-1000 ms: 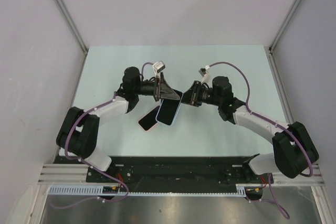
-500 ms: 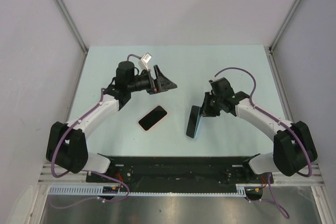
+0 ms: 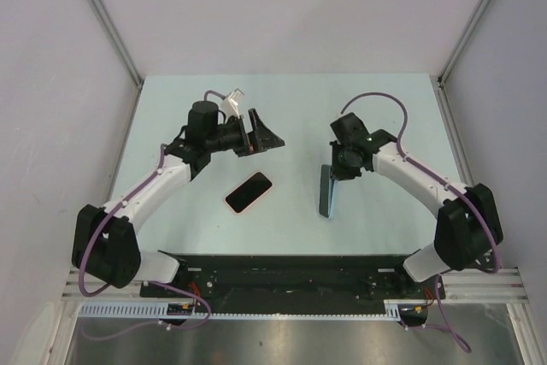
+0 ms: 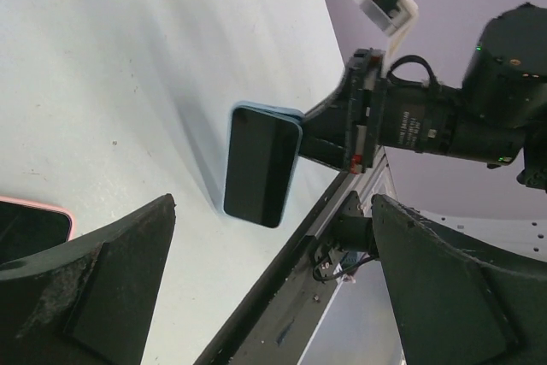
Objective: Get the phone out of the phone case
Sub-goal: Remove the phone case from the phone, then place the phone case at the center of the board.
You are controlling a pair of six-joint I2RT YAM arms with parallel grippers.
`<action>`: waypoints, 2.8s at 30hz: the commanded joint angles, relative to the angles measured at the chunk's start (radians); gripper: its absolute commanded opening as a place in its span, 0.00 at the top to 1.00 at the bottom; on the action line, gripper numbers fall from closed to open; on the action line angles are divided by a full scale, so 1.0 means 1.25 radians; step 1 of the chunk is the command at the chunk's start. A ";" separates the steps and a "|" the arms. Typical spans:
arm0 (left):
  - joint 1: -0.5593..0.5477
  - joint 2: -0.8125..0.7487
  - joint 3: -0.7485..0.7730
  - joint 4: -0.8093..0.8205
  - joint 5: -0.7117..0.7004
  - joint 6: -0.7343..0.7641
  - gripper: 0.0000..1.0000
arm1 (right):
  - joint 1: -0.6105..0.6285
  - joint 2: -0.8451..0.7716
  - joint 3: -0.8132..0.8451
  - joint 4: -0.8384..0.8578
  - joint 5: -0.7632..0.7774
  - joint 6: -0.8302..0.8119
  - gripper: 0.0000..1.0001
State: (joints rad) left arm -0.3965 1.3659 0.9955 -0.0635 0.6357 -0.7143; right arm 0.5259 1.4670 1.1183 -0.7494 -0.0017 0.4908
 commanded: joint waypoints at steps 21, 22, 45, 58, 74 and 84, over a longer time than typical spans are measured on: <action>-0.002 -0.086 -0.029 0.010 0.018 0.000 0.00 | 0.154 0.306 0.019 -0.004 0.108 -0.037 0.73; -0.002 -0.082 -0.031 0.010 0.018 -0.002 0.00 | 0.156 0.309 -0.007 0.001 0.104 -0.032 0.73; -0.004 -0.062 -0.054 -0.067 -0.070 0.039 0.01 | -0.126 0.073 -0.070 0.204 -0.067 -0.084 1.00; 0.010 -0.104 -0.063 -0.188 -0.156 0.093 0.00 | -0.576 0.224 0.012 0.462 -0.333 -0.015 0.34; 0.025 -0.099 -0.110 -0.305 -0.348 0.128 0.00 | -0.457 -0.064 0.022 0.225 0.228 -0.088 0.00; 0.025 -0.132 -0.261 -0.314 -0.499 0.022 0.00 | 0.003 0.018 -0.025 0.326 0.096 -0.010 0.00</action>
State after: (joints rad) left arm -0.3706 1.2209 0.6933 -0.4553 0.1009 -0.6178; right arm 0.3126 1.4044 1.0973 -0.4191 0.1844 0.4149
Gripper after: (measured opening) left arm 0.996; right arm 0.993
